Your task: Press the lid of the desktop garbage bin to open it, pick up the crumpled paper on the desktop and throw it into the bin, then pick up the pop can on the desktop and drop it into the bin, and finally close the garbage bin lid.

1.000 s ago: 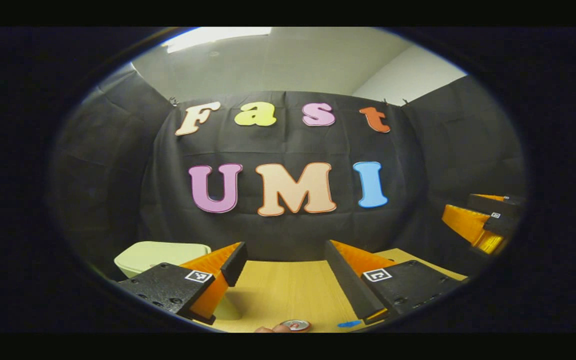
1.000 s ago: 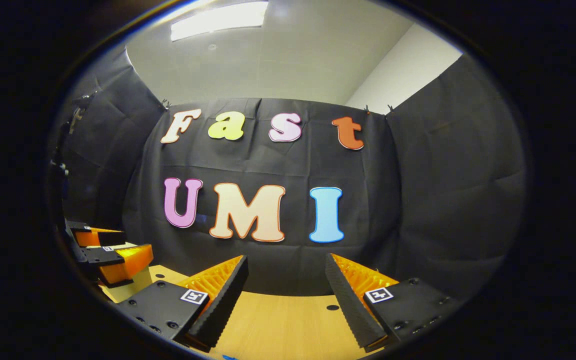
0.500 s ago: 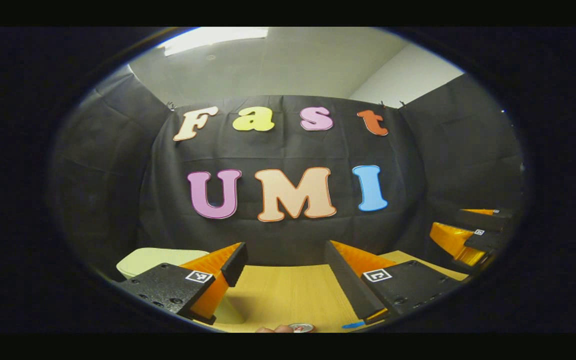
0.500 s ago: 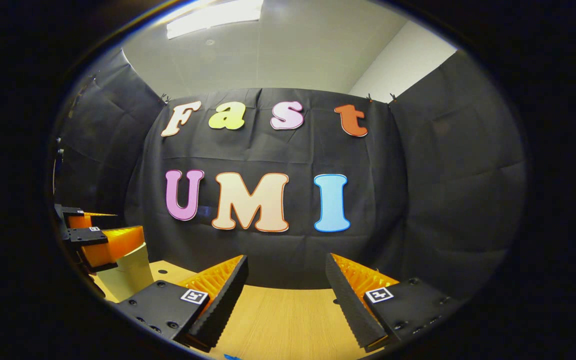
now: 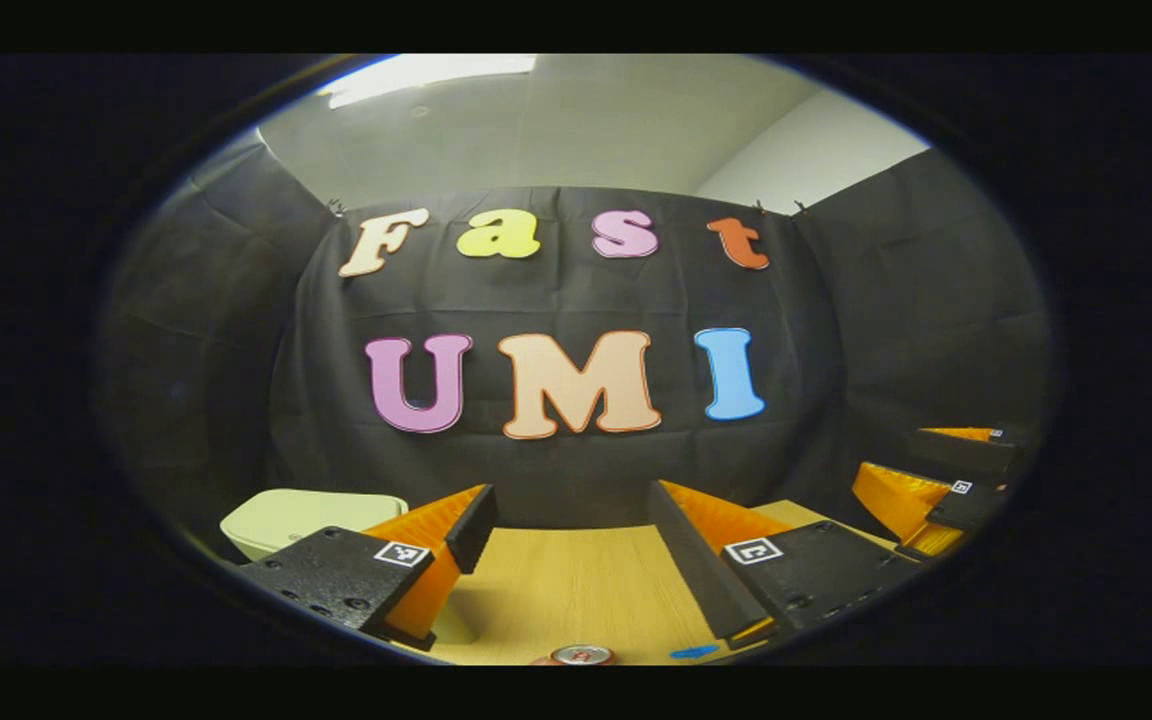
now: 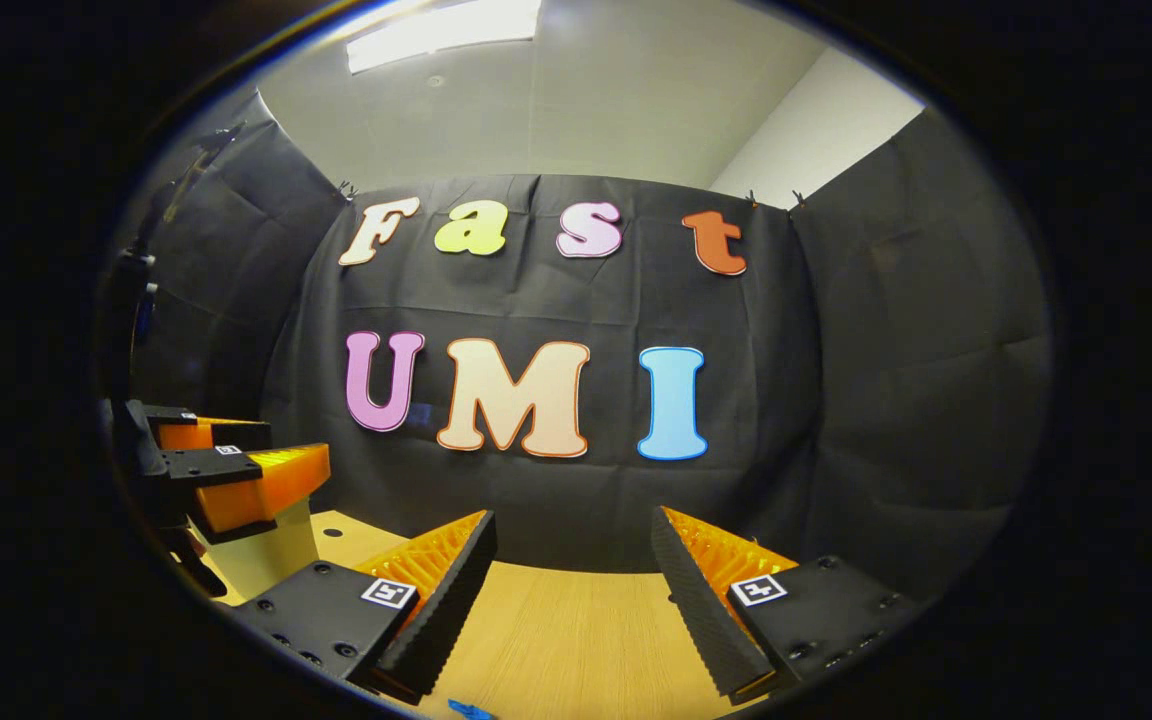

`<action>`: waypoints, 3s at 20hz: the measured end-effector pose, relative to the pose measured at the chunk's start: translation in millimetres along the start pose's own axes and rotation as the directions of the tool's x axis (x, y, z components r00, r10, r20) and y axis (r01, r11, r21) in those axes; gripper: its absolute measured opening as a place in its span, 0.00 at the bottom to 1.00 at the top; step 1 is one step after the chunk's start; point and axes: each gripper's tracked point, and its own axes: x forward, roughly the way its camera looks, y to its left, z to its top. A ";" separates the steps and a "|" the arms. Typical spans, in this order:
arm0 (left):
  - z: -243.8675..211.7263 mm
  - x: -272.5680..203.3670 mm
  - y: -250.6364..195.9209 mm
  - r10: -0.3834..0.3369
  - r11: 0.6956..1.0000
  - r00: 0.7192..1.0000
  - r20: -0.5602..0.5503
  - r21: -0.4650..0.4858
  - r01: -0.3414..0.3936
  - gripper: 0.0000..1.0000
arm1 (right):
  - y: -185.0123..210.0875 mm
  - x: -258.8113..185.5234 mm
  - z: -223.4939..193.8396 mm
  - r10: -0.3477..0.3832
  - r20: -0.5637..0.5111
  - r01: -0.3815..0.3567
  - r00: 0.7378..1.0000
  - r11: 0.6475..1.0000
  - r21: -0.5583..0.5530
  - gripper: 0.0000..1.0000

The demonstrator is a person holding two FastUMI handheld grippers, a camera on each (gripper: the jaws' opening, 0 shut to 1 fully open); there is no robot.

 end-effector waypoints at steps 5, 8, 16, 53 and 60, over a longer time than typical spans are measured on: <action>5.8 -1.8 22.2 0.057 0.998 0.998 0.011 0.023 -0.058 0.57 | -0.8 -0.4 0.2 0.004 -0.007 -0.004 1.000 1.000 -0.001 0.98; 4.9 -2.7 26.8 0.058 0.998 0.998 0.005 0.028 -0.058 0.54 | 6.0 4.4 2.1 0.020 -0.007 -0.020 1.000 1.000 0.004 0.98; -12.3 -12.1 72.5 0.160 0.985 0.986 -0.057 0.080 -0.155 0.00 | 41.9 14.1 3.8 0.092 0.001 -0.092 0.996 0.996 -0.009 0.98; -13.0 -35.1 177.8 0.289 0.957 0.957 -0.009 0.025 -0.289 0.20 | 99.5 20.3 -62.0 0.221 -0.200 -0.221 0.955 0.975 0.025 0.98; 4.5 -57.0 158.9 0.301 0.952 0.953 0.025 0.054 -0.302 0.80 | 106.3 30.3 -137.8 0.276 -0.335 -0.293 0.901 0.956 0.000 0.98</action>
